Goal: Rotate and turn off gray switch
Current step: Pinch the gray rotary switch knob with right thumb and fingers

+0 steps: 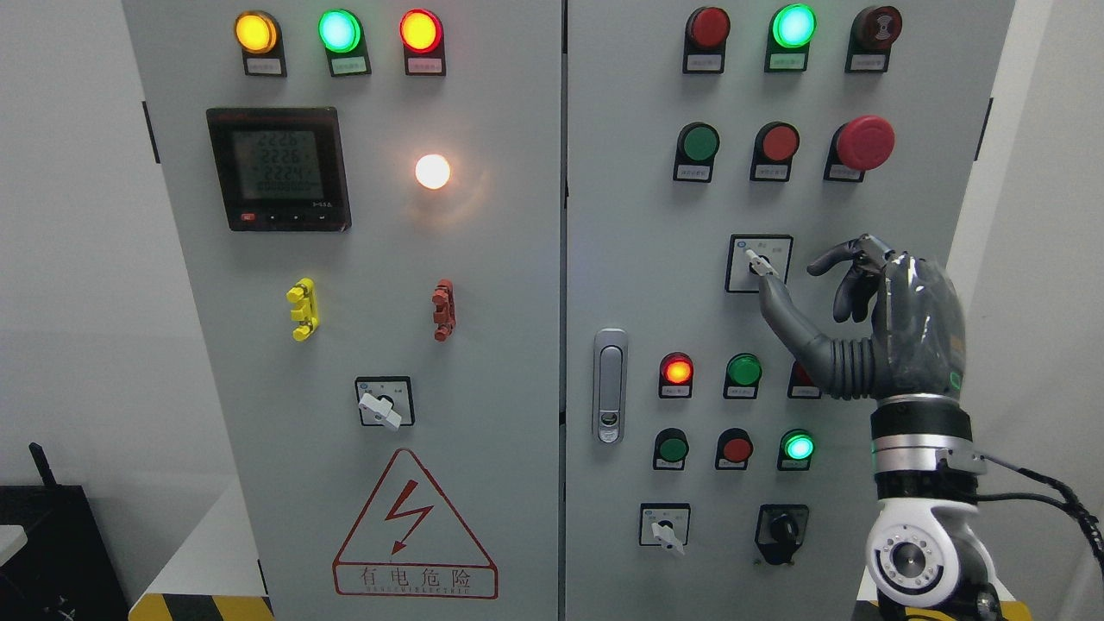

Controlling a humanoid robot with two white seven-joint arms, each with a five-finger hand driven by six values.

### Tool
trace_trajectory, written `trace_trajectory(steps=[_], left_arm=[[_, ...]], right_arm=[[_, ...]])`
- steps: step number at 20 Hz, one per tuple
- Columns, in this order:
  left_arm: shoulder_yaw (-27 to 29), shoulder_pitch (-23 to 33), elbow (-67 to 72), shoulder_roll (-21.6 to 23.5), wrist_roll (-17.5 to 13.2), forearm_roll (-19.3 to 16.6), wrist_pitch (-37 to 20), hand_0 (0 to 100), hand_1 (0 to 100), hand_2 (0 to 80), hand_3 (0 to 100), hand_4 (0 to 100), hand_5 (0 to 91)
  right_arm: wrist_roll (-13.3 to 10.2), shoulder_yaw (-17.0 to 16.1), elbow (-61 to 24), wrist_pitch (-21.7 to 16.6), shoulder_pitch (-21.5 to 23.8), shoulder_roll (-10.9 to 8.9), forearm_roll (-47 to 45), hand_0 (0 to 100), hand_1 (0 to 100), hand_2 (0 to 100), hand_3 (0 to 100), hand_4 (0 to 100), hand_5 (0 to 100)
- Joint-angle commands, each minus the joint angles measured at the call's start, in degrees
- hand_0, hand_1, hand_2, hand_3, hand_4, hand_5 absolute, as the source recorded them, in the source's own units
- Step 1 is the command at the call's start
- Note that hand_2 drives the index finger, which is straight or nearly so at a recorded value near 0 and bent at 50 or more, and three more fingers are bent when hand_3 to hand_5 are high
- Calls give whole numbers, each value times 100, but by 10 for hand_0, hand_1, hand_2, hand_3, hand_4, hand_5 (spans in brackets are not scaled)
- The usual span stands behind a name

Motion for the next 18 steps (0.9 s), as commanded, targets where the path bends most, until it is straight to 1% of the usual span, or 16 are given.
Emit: trace_trajectory(steps=[1, 9, 18], left_arm=[[44, -53, -141, 5, -2, 114, -1, 120, 389, 0, 0, 0, 0], [44, -53, -141, -4, -2, 114, -1, 120, 389, 0, 0, 0, 0], [44, -53, -141, 5, -2, 114, -1, 120, 389, 0, 0, 0, 0]], right_arm=[[2, 121, 110, 2, -57, 116, -2, 80, 434, 565, 956, 997, 1000], [2, 244, 101, 2, -57, 125, -2, 79, 440, 580, 959, 996, 1000], [2, 244, 101, 2, -75, 116, 15, 73, 462, 599, 961, 999, 1000]])
